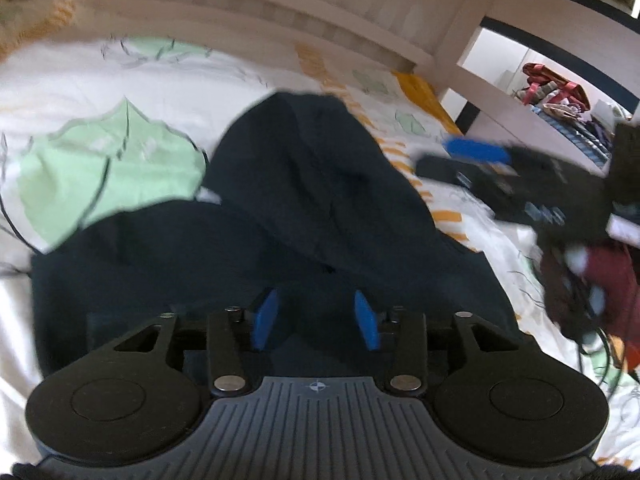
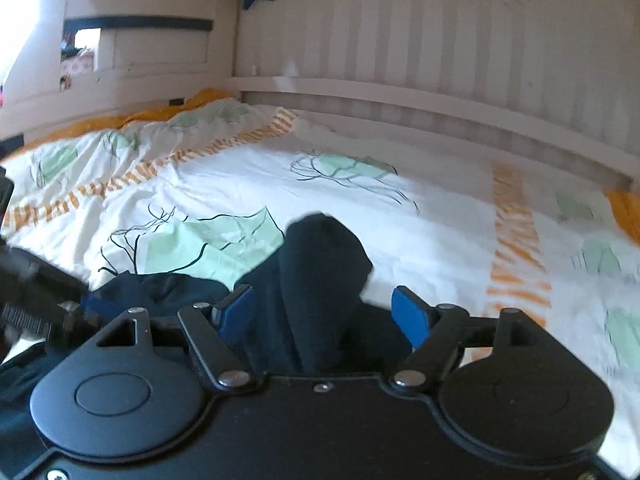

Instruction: Fold large clothes

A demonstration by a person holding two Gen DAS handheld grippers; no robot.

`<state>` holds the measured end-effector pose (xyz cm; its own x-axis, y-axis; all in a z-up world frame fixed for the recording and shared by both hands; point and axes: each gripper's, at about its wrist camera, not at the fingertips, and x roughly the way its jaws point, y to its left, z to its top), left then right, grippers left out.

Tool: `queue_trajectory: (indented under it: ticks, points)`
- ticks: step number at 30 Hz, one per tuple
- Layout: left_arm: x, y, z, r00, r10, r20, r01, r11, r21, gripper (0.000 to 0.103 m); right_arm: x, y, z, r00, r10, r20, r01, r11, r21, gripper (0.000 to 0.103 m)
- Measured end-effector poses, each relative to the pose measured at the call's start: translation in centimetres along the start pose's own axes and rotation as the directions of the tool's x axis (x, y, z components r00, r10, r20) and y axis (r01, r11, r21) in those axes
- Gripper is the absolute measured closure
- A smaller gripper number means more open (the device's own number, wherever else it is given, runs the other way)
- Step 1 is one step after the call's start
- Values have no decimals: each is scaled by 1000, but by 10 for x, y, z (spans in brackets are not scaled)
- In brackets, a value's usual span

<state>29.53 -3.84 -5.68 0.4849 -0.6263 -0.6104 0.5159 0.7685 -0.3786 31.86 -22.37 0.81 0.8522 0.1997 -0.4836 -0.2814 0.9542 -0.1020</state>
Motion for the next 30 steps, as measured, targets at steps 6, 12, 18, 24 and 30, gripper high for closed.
queue_trajectory:
  ticks: [6,12,18,24,30]
  points:
    - [10,6,-4,999,-22,-28,22,1000,0,58,50,26,1,998,-16,-56,11,996,-90,25]
    - [18,5,7,998,-60,-16,60,997,46,57,82,9,14,989,-44,-138,24,989,-145,85]
    - [53,-16,30,988,-152,-19,153,980,127,56,68,-52,52,998,51,-46,-51,999,3,91]
    - [84,-27,46,966,-257,-7,257,961,100,56,56,-69,61,992,123,4,-123,992,4,91]
    - [110,-33,60,939,-344,-4,342,933,112,51,58,-70,55,986,166,12,-166,986,-33,91]
